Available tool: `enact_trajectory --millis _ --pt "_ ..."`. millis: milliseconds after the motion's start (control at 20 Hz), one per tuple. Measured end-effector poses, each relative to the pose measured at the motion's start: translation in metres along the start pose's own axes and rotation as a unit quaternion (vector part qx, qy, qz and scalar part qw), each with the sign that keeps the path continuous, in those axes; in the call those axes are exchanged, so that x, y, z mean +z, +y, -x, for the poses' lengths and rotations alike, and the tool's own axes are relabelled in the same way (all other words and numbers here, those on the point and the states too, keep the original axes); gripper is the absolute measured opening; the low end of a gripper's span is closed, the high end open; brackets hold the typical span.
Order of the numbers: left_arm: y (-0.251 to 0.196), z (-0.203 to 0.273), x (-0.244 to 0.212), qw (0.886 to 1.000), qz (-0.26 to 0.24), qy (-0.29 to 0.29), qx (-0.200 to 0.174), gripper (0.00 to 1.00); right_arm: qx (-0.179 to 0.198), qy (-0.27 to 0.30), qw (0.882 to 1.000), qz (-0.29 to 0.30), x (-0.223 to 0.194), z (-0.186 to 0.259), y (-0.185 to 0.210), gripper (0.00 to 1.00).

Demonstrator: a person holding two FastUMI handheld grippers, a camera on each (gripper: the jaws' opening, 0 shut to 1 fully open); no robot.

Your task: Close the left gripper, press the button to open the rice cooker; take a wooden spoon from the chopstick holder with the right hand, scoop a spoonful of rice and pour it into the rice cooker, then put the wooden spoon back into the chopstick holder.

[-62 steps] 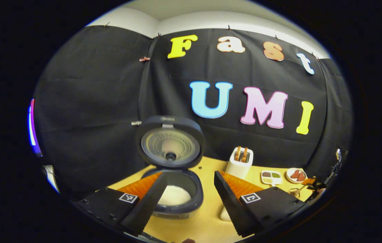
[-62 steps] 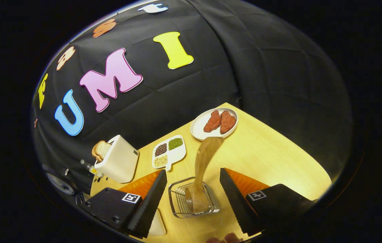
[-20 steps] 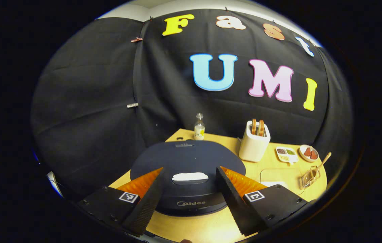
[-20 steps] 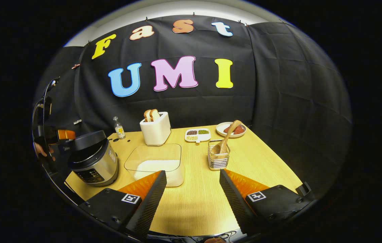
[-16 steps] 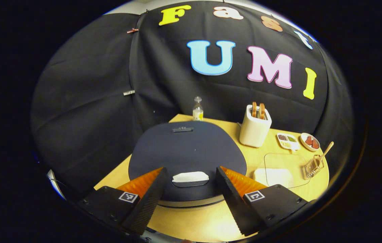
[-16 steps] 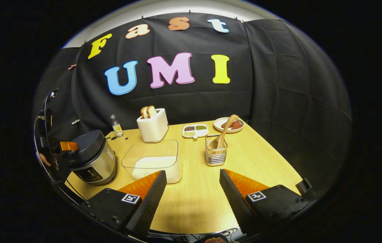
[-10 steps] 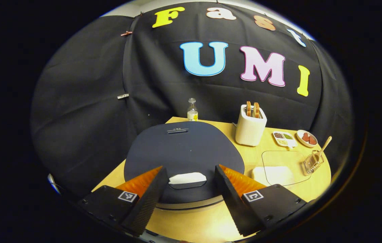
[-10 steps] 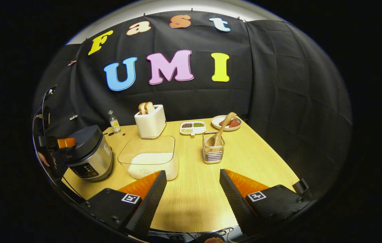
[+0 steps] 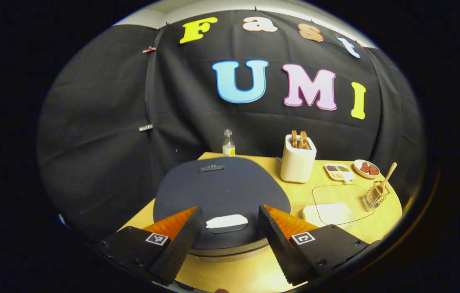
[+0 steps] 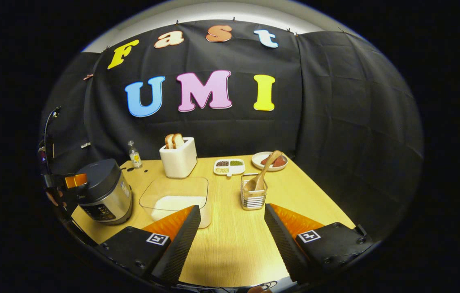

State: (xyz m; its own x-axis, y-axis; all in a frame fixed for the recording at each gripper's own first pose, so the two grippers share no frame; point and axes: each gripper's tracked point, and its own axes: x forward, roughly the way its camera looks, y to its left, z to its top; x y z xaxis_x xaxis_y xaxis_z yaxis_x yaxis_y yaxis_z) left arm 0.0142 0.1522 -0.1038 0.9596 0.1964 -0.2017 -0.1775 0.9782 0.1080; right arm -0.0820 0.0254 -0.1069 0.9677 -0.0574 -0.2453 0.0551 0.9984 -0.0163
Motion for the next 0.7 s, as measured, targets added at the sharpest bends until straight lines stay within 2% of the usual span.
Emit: enact_trajectory --millis 100,200,400,600,700 --pt "-0.008 0.015 0.03 0.998 -0.009 -0.051 -0.023 0.94 -0.011 -0.036 0.999 0.032 0.023 0.005 -0.007 0.99" --pt "-0.019 0.031 0.049 0.996 0.001 -0.076 -0.05 0.94 0.002 -0.066 0.996 0.058 0.048 0.015 0.001 0.99" --pt "-0.04 0.071 0.087 0.989 -0.012 -0.119 -0.092 0.94 0.036 -0.114 0.993 0.026 0.093 0.038 0.022 1.0" --pt "-0.065 0.104 0.087 0.987 0.007 -0.097 -0.13 0.94 0.02 -0.131 0.991 0.002 0.114 0.059 0.013 1.0" --pt "-0.068 0.115 0.092 0.986 0.014 -0.096 -0.133 0.94 0.0 -0.141 0.99 0.001 0.121 0.07 0.0 1.0"
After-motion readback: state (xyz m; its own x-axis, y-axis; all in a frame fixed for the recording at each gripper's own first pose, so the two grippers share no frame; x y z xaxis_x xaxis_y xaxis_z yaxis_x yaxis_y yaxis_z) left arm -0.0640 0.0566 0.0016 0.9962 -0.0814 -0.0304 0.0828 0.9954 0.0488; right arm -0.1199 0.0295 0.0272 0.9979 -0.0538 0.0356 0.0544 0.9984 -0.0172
